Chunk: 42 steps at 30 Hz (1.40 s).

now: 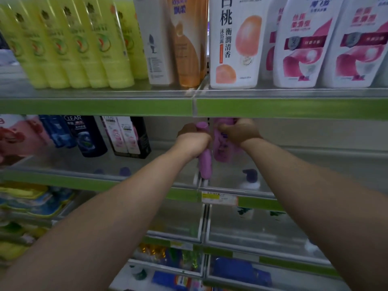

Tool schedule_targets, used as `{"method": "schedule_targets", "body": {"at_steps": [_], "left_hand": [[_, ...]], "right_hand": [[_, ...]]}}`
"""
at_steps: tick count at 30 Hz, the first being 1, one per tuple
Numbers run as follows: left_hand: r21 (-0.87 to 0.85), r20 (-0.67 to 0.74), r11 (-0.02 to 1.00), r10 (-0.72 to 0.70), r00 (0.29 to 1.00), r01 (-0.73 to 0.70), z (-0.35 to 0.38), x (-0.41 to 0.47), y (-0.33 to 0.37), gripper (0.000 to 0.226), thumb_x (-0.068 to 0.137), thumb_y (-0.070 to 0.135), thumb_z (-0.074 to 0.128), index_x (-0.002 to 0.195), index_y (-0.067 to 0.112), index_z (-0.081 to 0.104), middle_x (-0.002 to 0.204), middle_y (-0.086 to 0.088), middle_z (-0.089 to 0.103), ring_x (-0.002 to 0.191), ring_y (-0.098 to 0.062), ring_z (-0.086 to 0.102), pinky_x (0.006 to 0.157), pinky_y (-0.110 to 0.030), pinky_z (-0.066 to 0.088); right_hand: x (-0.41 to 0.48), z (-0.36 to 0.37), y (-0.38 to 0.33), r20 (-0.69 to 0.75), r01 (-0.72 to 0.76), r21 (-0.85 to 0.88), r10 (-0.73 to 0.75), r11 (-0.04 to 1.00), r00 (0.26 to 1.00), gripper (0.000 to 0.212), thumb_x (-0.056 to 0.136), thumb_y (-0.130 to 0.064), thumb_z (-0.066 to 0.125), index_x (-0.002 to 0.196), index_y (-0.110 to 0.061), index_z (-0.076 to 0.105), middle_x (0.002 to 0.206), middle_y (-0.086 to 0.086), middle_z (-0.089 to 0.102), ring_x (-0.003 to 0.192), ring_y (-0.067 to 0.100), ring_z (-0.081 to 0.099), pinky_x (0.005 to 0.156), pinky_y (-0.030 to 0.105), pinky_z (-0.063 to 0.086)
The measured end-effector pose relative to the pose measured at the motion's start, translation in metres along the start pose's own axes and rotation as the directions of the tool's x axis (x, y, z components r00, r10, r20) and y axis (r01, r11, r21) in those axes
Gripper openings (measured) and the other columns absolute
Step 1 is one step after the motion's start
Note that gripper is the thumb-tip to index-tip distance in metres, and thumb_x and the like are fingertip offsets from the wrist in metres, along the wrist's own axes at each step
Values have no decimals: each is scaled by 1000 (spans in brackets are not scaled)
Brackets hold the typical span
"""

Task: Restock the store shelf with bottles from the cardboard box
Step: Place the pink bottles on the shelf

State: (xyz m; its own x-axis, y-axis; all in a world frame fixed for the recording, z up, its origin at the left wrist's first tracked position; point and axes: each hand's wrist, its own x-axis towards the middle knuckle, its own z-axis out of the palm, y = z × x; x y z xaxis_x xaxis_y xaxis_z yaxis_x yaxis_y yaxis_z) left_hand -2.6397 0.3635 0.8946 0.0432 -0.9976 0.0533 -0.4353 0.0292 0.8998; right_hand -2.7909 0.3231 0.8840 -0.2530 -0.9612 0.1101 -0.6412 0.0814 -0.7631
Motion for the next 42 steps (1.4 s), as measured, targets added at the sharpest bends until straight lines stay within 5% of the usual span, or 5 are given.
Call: {"method": "schedule_targets", "body": {"at_steps": [10, 16, 24, 36, 42], "left_hand": [[-112, 152, 993, 64, 986, -47, 5, 3, -1, 44, 42, 3, 52, 79, 13, 73, 74, -4, 69, 76, -24, 65, 71, -43, 59], [-125, 159, 991, 73, 985, -53, 12, 1, -1, 36, 49, 4, 51, 78, 20, 64, 78, -6, 67, 72, -23, 62, 66, -35, 54], [-146, 218, 989, 46, 975, -14, 19, 12, -28, 41, 56, -8, 66, 94, 7, 68, 86, -12, 71, 82, -28, 68, 72, -37, 58], [-164, 248, 986, 76, 966, -36, 30, 22, -65, 55, 61, -4, 88, 108, 11, 62, 106, -6, 73, 97, -24, 71, 85, -41, 60], [-238, 161, 966, 138, 977, -98, 42, 25, -70, 44, 63, -14, 84, 90, 13, 61, 87, -3, 69, 75, -14, 66, 64, -14, 56]], "right_hand": [[-1, -3, -2, 66, 73, 67, -78, 995, 995, 30, 88, -34, 71, 111, -16, 73, 118, 6, 71, 112, 23, 65, 102, 33, 48], [-4, -20, -1, 198, -3, 62, -9, 998, 980, 29, 88, -52, 65, 99, -26, 71, 100, 3, 70, 86, 19, 65, 72, 26, 49], [-23, -20, 29, -159, 0, 68, 11, 998, 987, 10, 85, -23, 66, 94, -20, 69, 89, 3, 66, 90, 22, 62, 77, 25, 43], [15, -14, 84, -50, -199, 208, 213, 958, 976, 85, 71, -22, 89, 141, -3, 43, 134, 16, 57, 119, 30, 59, 103, 36, 48], [28, -9, 76, 14, -47, 241, 45, 969, 999, 31, 80, 0, 75, 108, -9, 66, 87, 6, 64, 62, 8, 52, 36, 7, 36]]}}
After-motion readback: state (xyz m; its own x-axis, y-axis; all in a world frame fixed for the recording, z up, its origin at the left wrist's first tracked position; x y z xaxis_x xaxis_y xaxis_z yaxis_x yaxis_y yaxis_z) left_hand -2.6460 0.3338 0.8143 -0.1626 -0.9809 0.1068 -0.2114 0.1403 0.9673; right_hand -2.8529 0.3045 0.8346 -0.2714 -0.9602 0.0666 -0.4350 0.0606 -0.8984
